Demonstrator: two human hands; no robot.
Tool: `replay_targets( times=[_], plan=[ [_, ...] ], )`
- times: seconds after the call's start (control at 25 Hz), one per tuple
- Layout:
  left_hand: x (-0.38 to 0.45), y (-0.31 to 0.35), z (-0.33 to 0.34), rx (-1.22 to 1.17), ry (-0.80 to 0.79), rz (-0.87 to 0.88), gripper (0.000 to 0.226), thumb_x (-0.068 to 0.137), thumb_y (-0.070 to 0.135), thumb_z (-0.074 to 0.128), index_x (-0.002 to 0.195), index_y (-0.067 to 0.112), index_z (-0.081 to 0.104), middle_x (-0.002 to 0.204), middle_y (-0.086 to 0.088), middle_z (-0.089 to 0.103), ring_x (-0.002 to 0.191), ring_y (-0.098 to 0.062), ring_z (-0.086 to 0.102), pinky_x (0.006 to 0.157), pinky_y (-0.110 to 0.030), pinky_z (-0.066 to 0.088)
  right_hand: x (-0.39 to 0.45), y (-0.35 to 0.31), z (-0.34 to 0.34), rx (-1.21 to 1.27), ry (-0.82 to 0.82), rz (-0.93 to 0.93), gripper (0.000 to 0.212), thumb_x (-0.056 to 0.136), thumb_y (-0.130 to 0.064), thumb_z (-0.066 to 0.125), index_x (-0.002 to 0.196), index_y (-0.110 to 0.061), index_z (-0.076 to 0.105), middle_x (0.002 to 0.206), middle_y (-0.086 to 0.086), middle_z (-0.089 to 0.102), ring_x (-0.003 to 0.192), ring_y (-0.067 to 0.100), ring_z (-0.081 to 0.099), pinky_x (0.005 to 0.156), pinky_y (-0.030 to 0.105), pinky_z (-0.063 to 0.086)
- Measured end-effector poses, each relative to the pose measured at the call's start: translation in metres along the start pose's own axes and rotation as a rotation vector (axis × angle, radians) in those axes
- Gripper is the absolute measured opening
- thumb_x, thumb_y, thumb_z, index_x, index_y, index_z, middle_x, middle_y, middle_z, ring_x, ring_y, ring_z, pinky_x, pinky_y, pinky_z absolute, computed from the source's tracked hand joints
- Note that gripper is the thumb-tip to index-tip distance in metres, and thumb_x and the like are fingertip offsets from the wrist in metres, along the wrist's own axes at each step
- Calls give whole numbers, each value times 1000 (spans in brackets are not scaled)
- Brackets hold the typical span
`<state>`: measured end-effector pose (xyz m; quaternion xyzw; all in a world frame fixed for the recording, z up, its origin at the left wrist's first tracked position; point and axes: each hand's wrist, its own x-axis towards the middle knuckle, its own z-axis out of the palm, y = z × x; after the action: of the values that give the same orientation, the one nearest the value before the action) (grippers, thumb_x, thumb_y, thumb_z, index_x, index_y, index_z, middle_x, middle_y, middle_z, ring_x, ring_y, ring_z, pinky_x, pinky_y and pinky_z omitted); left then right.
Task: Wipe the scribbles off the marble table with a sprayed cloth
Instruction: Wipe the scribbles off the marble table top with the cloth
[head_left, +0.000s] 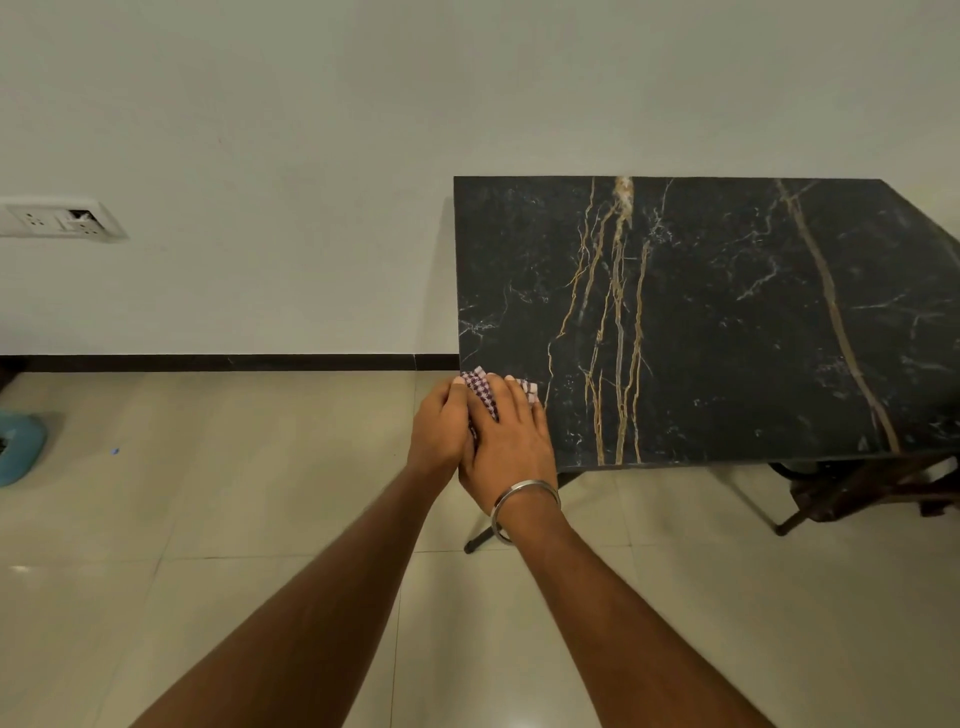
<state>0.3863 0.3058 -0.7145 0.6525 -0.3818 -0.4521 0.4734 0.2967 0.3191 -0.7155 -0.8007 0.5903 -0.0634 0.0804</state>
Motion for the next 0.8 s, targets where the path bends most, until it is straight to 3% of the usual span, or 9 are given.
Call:
replay_targets(
  times=[0.16, 0.36, 0.56, 0.8],
  plan=[
    [-14, 2, 2, 49, -12, 3, 28, 105, 28, 32, 123, 24, 52, 110, 10, 58, 102, -8, 58, 81, -12, 44, -16, -1, 0, 12, -47, -2, 72, 95, -46, 42, 152, -29, 2, 161, 2, 2, 148, 24, -8, 119, 45, -6],
    [-20, -2, 15, 371, 57, 104, 47, 105, 30, 31, 149, 15, 31, 154, -3, 35, 141, -22, 33, 115, -36, 29, -20, 9, -5, 36, -75, -14, 84, 92, -47, 50, 152, -25, -4, 161, 1, -4, 147, 23, -10, 118, 42, -7],
    [-21, -6, 34, 574, 28, 245, 51, 104, 32, 30, 151, 12, 26, 159, -5, 24, 148, -21, 18, 121, -38, 14, -24, 33, -9, 51, -64, -7, 90, 90, -49, 53, 152, -25, -8, 161, 1, 0, 148, 22, -6, 120, 41, -4],
    [-22, -7, 61, 780, 32, 334, 52, 103, 35, 27, 149, 11, 30, 158, -6, 24, 148, -21, 14, 120, -37, 4, -34, 84, -15, 70, 88, 31, 54, 99, -44, 31, 150, -34, 16, 159, 0, 16, 148, 23, 7, 120, 45, 7]
  ],
)
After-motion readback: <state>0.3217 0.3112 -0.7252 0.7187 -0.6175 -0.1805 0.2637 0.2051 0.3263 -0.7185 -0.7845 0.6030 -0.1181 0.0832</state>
